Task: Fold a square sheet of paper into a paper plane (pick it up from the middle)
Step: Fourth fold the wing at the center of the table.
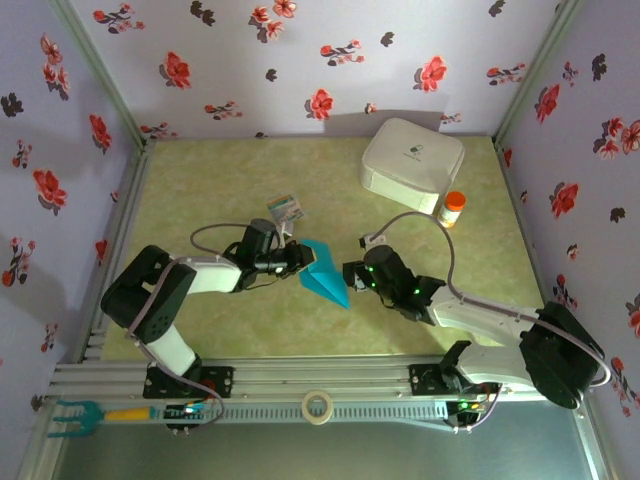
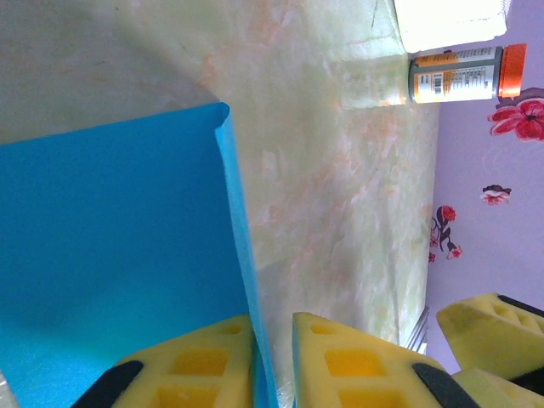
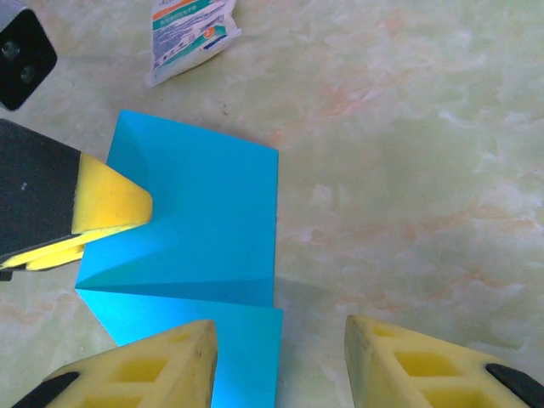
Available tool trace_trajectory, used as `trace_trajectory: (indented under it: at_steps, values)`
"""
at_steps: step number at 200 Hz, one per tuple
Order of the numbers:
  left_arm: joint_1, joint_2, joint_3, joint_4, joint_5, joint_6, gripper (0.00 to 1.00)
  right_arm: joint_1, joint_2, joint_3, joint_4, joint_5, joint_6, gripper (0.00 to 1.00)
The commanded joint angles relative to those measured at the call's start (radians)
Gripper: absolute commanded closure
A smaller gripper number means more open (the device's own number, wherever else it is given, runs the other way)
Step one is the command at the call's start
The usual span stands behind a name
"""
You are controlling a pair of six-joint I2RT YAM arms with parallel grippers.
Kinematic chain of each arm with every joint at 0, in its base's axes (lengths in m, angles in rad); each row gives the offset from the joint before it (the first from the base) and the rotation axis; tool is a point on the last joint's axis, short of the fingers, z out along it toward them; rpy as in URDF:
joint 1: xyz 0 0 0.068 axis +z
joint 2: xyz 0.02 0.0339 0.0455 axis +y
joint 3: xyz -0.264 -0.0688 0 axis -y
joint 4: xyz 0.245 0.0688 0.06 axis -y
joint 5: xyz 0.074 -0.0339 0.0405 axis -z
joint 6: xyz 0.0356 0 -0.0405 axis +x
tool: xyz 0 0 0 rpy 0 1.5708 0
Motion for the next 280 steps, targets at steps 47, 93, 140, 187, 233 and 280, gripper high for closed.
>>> trace_trajectory:
  at_steps: [47, 93, 140, 187, 233, 280]
  values:
    - [0.016, 0.017, 0.023, -0.018, 0.039, 0.028, 0.81, 0.043, -0.044, -0.014, -0.054, 0.075, -0.114, 0.56]
    - [0.019, 0.024, 0.022, -0.013, 0.049, 0.031, 0.87, 0.086, -0.034, -0.026, -0.039, 0.093, -0.175, 0.55]
    - [0.023, 0.021, 0.023, -0.014, 0.053, 0.031, 0.85, 0.170, -0.004, -0.023, -0.026, 0.134, -0.285, 0.55]
    - [0.023, 0.020, 0.022, -0.018, 0.055, 0.029, 0.83, 0.242, 0.034, -0.020, -0.014, 0.205, -0.390, 0.55]
    - [0.024, 0.019, 0.019, -0.019, 0.059, 0.030, 0.81, 0.313, 0.074, -0.018, 0.011, 0.234, -0.455, 0.55]
    - [0.026, 0.021, 0.022, -0.021, 0.062, 0.029, 0.81, 0.336, 0.174, -0.003, 0.087, 0.267, -0.472, 0.54]
